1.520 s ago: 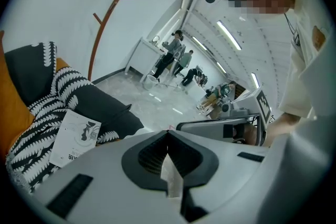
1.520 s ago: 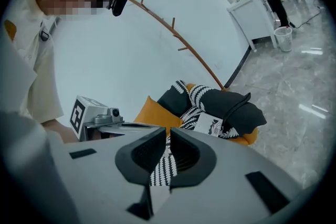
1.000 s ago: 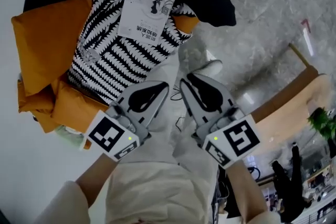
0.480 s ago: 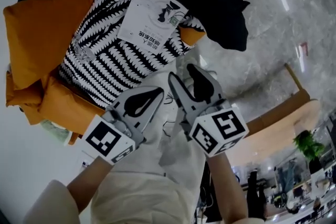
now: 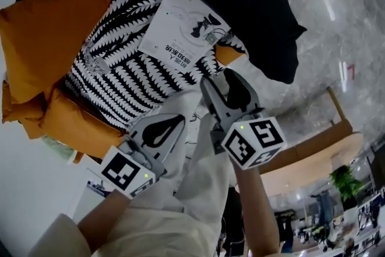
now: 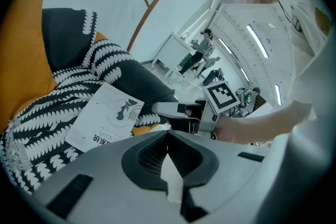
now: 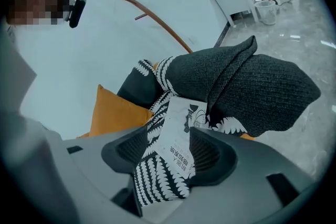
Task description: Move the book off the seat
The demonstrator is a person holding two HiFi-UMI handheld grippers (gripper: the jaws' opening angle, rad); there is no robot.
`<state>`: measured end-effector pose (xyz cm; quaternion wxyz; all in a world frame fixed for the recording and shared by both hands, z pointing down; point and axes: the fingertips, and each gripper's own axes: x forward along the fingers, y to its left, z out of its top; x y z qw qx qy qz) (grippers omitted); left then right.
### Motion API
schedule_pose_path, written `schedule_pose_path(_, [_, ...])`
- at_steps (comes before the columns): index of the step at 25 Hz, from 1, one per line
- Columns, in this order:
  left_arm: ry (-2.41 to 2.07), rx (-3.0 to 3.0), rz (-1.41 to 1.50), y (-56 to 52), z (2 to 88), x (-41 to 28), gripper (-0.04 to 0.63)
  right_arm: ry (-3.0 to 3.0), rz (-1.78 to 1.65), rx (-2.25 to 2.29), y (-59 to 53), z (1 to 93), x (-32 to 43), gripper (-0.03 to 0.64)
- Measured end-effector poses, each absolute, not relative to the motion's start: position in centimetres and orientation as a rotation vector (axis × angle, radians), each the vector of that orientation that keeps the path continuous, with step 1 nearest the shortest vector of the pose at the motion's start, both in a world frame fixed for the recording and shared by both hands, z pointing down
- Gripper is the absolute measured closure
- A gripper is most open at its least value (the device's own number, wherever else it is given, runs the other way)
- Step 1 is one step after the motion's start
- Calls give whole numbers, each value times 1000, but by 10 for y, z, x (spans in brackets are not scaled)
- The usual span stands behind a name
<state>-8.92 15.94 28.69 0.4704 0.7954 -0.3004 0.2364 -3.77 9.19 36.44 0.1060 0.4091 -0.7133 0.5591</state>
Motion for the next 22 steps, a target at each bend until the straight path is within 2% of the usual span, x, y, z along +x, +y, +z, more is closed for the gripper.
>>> schedule_pose_path(15, [-769,1864,572,128,315,-113,591,-1941,1700,1244,53,452,-48,376])
schedule_pose_path(22, [-773,1856,537,126,329,-114,589,-1930,1598,1171,48,492,-51,377])
